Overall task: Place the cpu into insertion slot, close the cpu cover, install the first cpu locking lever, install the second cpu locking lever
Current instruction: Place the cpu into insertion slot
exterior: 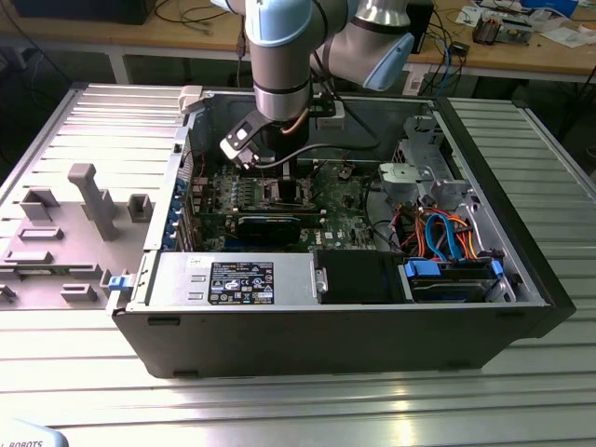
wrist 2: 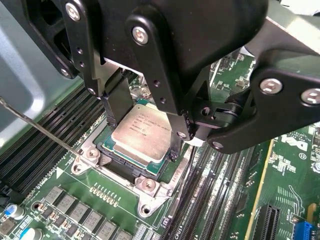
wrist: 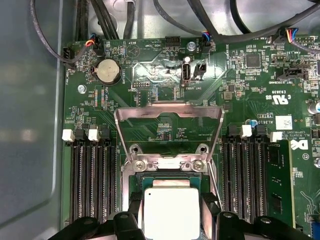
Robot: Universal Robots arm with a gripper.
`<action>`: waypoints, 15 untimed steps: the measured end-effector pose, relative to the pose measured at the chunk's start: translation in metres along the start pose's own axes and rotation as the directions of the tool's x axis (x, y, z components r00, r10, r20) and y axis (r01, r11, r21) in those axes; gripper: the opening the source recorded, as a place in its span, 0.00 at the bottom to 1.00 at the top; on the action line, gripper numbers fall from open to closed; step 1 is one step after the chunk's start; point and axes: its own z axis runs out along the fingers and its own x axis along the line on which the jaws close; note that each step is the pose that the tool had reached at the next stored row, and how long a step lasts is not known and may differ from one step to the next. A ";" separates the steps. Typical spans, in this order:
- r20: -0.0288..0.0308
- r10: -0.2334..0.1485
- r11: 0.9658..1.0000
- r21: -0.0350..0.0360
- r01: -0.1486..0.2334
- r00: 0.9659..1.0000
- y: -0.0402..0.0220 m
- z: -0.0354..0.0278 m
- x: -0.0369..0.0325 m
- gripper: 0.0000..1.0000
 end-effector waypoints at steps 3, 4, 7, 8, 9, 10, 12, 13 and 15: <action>0.000 0.000 1.000 0.000 0.000 1.000 0.0000 0.0001 0.0000 0.55; 0.000 0.000 1.000 0.000 0.000 1.000 0.0000 0.0002 0.0000 0.55; 0.000 0.000 1.000 0.000 0.000 1.000 0.0000 0.0003 0.0000 0.55; 0.000 0.000 1.000 0.000 0.000 1.000 -0.0001 0.0003 0.0000 0.55; 0.000 0.000 1.000 0.000 0.000 1.000 0.0000 0.0003 0.0000 0.55; 0.000 0.000 1.000 0.000 0.000 1.000 0.0000 0.0003 0.0000 0.55; 0.000 0.000 1.000 0.000 0.000 1.000 -0.0001 0.0003 0.0000 0.55; 0.000 0.000 1.000 0.000 0.000 1.000 0.0000 0.0004 0.0000 0.55; 0.000 0.001 1.000 0.000 -0.001 1.000 0.0000 0.0004 0.0000 0.55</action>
